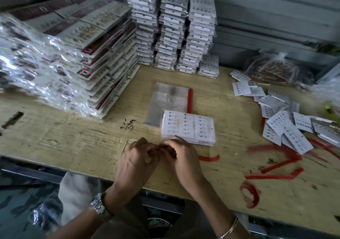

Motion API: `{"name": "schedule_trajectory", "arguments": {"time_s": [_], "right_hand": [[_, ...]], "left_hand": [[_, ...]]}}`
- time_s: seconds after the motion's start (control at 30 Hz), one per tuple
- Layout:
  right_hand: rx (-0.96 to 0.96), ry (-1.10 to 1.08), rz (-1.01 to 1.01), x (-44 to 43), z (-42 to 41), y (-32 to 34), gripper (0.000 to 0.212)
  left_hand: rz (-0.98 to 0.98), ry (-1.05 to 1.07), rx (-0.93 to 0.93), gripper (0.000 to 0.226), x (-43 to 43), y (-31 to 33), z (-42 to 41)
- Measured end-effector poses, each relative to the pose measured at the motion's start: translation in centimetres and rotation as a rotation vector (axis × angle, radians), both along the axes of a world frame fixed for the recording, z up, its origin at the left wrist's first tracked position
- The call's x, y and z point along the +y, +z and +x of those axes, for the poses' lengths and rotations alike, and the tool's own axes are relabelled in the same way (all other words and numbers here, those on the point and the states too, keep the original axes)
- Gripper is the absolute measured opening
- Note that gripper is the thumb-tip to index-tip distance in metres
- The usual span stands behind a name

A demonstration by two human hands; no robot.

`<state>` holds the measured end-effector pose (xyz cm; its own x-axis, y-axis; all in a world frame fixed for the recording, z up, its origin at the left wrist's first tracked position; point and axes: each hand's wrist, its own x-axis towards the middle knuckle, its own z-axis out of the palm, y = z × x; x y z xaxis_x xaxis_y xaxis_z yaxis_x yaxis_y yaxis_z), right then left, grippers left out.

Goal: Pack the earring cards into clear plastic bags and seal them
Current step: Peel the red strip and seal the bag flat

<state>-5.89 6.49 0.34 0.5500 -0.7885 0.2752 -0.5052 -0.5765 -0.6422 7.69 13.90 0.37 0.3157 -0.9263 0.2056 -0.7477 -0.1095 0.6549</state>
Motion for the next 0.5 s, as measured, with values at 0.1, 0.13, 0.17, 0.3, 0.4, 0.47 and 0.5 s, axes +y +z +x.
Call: {"name": "schedule_trajectory", "arguments": {"time_s": [0.1, 0.13, 0.17, 0.3, 0.4, 0.47, 0.5], "right_hand": [[-0.046, 0.007, 0.028, -0.06, 0.1, -0.28, 0.015], [-0.058, 0.008, 0.033, -0.06, 0.09, -0.38, 0.015], [-0.071, 0.01, 0.036, -0.04, 0.06, -0.46, 0.015], [-0.102, 0.026, 0.045, -0.19, -0.06, -0.63, 0.015], [-0.121, 0.017, 0.036, -0.24, -0.01, -0.78, 0.018], [-0.125, 0.011, 0.029, -0.15, 0.11, -0.95, 0.017], [-0.122, 0.012, 0.024, -0.09, 0.14, -1.06, 0.016]], "left_hand": [[-0.017, -0.005, -0.012, 0.014, 0.1, 0.14, -0.04], [-0.018, -0.007, -0.015, 0.014, 0.1, 0.18, -0.05], [-0.021, -0.012, -0.02, 0.013, 0.12, 0.19, -0.07], [-0.028, -0.017, -0.028, 0.013, 0.17, 0.3, -0.13], [-0.031, -0.029, -0.014, 0.011, 0.19, 0.32, -0.16], [-0.037, -0.035, -0.005, 0.01, 0.22, 0.41, -0.23], [-0.041, -0.035, 0.0, 0.01, 0.25, 0.48, -0.29]]}}
